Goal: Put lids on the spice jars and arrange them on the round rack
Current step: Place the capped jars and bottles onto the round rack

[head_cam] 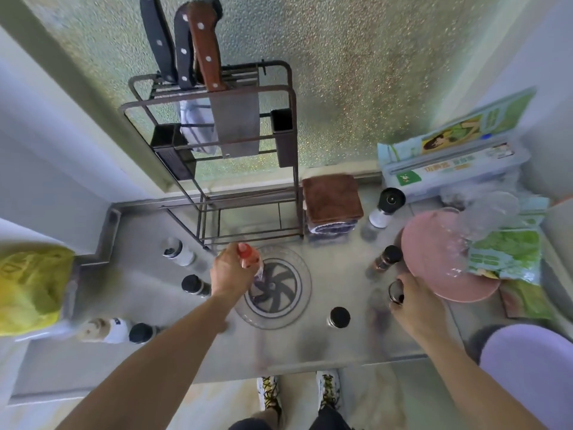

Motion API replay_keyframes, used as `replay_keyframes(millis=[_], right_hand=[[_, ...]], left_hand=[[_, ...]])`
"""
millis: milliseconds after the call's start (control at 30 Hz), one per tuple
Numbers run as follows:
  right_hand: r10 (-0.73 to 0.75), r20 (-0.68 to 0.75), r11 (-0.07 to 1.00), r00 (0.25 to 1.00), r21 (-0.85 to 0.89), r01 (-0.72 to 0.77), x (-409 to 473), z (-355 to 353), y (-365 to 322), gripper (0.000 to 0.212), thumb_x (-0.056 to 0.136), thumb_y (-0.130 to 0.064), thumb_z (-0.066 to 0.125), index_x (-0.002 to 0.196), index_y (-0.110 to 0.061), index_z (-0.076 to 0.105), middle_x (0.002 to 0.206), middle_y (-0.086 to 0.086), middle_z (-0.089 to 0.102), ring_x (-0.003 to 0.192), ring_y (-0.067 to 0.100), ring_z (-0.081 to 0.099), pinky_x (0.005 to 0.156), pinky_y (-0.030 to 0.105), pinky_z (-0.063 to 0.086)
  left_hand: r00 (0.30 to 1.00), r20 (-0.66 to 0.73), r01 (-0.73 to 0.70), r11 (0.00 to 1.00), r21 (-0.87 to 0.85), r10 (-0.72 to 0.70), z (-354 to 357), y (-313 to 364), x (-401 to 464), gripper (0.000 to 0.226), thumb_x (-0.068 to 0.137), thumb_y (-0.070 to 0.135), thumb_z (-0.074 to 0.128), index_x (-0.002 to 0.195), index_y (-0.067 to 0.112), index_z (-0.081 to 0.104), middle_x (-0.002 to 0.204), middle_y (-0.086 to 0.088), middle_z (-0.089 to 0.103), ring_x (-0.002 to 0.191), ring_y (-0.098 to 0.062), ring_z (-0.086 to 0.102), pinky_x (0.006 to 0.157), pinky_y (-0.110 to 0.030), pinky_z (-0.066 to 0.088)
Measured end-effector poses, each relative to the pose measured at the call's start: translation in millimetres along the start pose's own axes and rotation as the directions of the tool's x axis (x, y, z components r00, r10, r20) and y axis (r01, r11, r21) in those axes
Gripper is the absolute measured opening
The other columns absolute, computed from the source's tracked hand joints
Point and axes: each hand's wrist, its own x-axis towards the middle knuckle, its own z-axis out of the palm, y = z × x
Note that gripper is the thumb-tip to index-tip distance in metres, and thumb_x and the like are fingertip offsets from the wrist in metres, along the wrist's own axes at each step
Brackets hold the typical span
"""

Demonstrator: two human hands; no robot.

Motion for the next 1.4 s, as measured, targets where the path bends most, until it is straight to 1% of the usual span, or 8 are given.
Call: replay_keyframes(millis=[133, 267, 467, 633, 933, 1100, 1267, 1400], right_hand=[[-0.038, -0.078, 0.999, 0.996, -0.017, 0.036, -12.4, -16.9, -21.4, 0.045, 0.070, -0.015, 0.084, 0.107, -0.013, 0.059, 0.095, 0.010, 0.064, 0.085, 0.036, 0.064, 0.063, 0.036, 0.047], [-0.175, -0.164, 0.983, 0.971, 0.021, 0.181, -25.1, -38.6, -74.0, 0.054, 0.067, -0.019, 0.087, 0.114, -0.015, 0.060, 0.099, 0.007, 0.066, 0.087, 0.032, 0.066, 0.065, 0.036, 0.050], [-0.311, -0.059, 0.939, 0.948, 0.136, 0.317, -12.8, -21.3, -175.7, 0.047, 0.078, -0.027, 0.078, 0.119, -0.019, 0.056, 0.114, 0.000, 0.067, 0.103, 0.026, 0.066, 0.083, 0.038, 0.053], [-0.339, 0.033, 0.940, 0.940, 0.053, 0.337, 8.3, 21.3, -225.6, 0.054, 0.081, -0.026, 0.080, 0.126, -0.018, 0.052, 0.123, 0.002, 0.063, 0.110, 0.023, 0.064, 0.091, 0.034, 0.053], [-0.306, 0.074, 0.950, 0.949, -0.037, 0.309, 30.2, 62.1, -245.8, 0.055, 0.081, -0.019, 0.081, 0.127, -0.017, 0.052, 0.127, 0.004, 0.061, 0.113, 0.025, 0.063, 0.092, 0.034, 0.053], [-0.297, 0.091, 0.952, 0.950, -0.044, 0.302, 30.0, 71.6, -243.0, 0.059, 0.085, -0.024, 0.077, 0.137, -0.016, 0.049, 0.138, 0.005, 0.058, 0.124, 0.026, 0.059, 0.098, 0.035, 0.049], [-0.266, 0.111, 0.962, 0.957, -0.030, 0.271, 22.7, 65.4, -247.7, 0.071, 0.086, -0.028, 0.076, 0.146, -0.017, 0.040, 0.143, 0.005, 0.055, 0.129, 0.026, 0.056, 0.100, 0.037, 0.049], [-0.238, 0.047, 0.971, 0.970, 0.011, 0.237, 4.6, 57.4, -248.7, 0.074, 0.083, -0.029, 0.078, 0.146, -0.018, 0.039, 0.141, 0.003, 0.056, 0.129, 0.025, 0.055, 0.098, 0.037, 0.051]], left_hand=[[0.999, 0.053, -0.004, 1.000, 0.007, 0.004, -4.7, 0.9, -2.6, 0.046, 0.077, 0.029, 0.082, 0.115, 0.019, 0.059, 0.097, 0.005, 0.060, 0.089, -0.018, 0.053, 0.077, -0.030, 0.042], [0.996, 0.094, -0.003, 1.000, 0.025, 0.001, -6.5, -2.9, -0.3, 0.055, 0.077, 0.028, 0.083, 0.123, 0.019, 0.055, 0.111, -0.003, 0.069, 0.097, -0.023, 0.062, 0.083, -0.034, 0.051], [0.995, 0.104, 0.002, 1.000, 0.008, -0.003, -8.7, -10.5, 2.5, 0.055, 0.081, 0.022, 0.081, 0.128, 0.019, 0.054, 0.118, -0.005, 0.069, 0.105, -0.025, 0.065, 0.088, -0.034, 0.051], [0.998, 0.057, -0.020, 0.999, -0.033, 0.022, -4.8, -21.6, 11.0, 0.044, 0.082, 0.023, 0.079, 0.122, 0.019, 0.061, 0.112, -0.002, 0.072, 0.099, -0.021, 0.067, 0.079, -0.025, 0.048], [0.981, 0.150, -0.117, 0.992, -0.037, 0.121, -3.8, -31.4, 16.3, 0.060, 0.079, 0.013, 0.080, 0.130, 0.018, 0.049, 0.120, -0.006, 0.068, 0.110, -0.025, 0.063, 0.089, -0.029, 0.047], [0.979, 0.069, -0.193, 0.981, -0.016, 0.193, -41.1, -45.8, 22.7, 0.063, 0.079, -0.012, 0.056, 0.135, 0.017, 0.052, 0.129, -0.008, 0.060, 0.119, -0.027, 0.058, 0.093, -0.035, 0.051], [0.977, -0.098, -0.177, 0.976, 0.128, 0.190, -103.0, -81.7, 47.4, 0.047, 0.085, -0.001, 0.057, 0.128, 0.019, 0.058, 0.127, -0.007, 0.058, 0.116, -0.029, 0.055, 0.089, -0.040, 0.051], [0.990, 0.025, -0.138, 0.956, 0.258, 0.136, -126.8, -112.5, 75.7, 0.066, 0.084, -0.004, 0.061, 0.141, 0.027, 0.048, 0.148, -0.008, 0.042, 0.133, -0.031, 0.043, 0.102, -0.041, 0.047]])
